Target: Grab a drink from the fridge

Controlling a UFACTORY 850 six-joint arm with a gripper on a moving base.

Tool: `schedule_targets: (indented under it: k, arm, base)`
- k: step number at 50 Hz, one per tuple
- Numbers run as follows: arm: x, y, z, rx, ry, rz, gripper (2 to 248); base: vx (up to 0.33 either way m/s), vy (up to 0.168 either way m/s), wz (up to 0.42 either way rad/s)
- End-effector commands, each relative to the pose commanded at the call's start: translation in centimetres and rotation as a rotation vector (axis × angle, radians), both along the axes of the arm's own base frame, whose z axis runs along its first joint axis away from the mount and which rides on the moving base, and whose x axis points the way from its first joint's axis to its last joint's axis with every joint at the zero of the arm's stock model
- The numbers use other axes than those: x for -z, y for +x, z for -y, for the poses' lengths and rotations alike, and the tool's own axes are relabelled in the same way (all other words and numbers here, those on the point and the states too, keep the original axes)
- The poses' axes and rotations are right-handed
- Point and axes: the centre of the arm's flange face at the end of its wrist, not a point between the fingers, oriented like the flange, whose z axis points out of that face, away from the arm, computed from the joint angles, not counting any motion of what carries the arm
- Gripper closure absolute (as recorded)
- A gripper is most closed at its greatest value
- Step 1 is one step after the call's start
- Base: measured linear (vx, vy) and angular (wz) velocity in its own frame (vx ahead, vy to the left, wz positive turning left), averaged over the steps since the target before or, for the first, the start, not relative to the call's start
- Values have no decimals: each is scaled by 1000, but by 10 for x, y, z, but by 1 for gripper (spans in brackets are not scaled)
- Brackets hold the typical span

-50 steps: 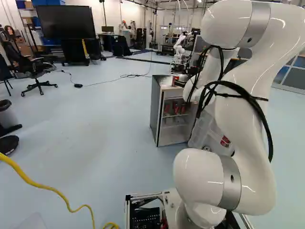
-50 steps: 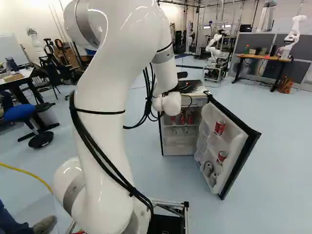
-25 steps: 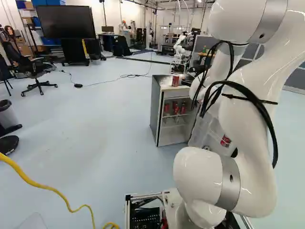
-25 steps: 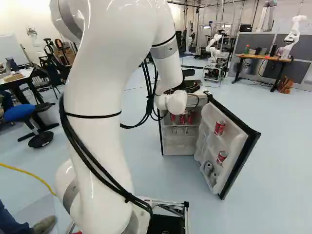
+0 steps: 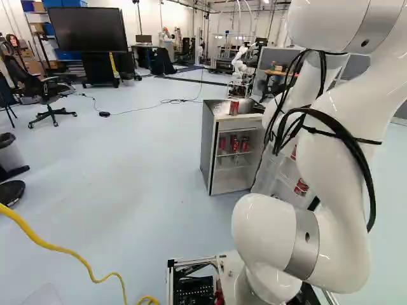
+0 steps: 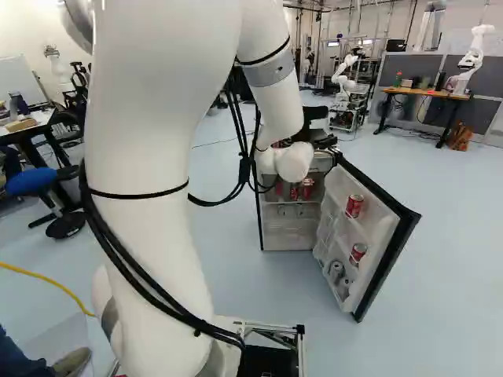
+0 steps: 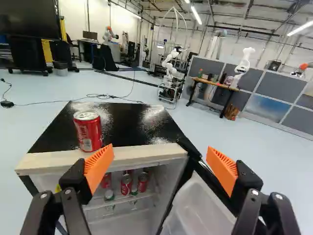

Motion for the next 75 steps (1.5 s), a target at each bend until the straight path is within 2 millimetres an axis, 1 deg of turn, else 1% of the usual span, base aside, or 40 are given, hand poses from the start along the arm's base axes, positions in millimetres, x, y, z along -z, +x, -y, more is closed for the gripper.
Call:
schedule_targets:
  k: [20,41,75]
  arm:
    - [-16,-21,28,77,-4,-37,3]
    - [-31,-38,61,171,5,-84,3]
    - [-48,-59,118,359,86,-206,3]
  base:
    - [0,0,0]
    - [0,0,0]
    - [0,0,0]
